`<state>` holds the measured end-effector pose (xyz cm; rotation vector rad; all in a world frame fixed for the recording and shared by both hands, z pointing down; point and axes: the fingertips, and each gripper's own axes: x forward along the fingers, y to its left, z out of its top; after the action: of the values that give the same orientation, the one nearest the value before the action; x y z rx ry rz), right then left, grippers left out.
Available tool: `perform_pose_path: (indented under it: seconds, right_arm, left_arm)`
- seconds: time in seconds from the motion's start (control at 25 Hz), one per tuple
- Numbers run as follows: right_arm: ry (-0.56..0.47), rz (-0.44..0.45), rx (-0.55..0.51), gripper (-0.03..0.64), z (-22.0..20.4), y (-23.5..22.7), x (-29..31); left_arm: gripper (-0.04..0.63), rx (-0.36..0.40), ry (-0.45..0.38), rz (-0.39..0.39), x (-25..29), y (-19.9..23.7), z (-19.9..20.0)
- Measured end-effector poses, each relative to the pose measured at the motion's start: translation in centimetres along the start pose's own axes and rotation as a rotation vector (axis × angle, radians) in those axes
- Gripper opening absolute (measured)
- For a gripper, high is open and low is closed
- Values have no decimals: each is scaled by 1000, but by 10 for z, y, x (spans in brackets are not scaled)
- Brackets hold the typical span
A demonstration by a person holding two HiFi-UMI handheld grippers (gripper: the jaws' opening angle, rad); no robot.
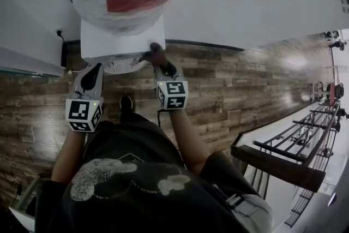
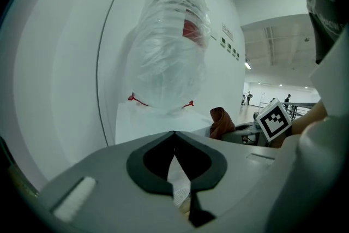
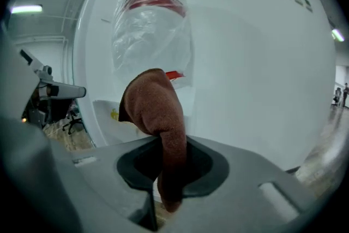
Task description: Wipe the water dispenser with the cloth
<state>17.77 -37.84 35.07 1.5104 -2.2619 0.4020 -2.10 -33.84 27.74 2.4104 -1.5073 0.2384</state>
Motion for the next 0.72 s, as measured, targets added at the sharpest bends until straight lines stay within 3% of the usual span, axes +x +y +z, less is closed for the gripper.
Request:
perform_pose_path:
  seconds: [0.24, 0.36, 0.48, 0.72]
  right_arm:
    - [-73, -129, 107, 61, -2, -26, -10]
    - [-88, -131, 85, 61, -3, -20, -7]
    - [-108, -126, 35, 63, -2, -14, 5]
    - [-146, -94, 58, 63, -37, -15, 24]
  left_arm:
    - [18, 8, -6, -41, -17, 2, -12]
    - [18, -22, -23, -55, -31, 7, -14]
    - [18, -4, -75, -61, -33, 15, -12]
    - [18, 12, -132, 9, -20, 41, -49]
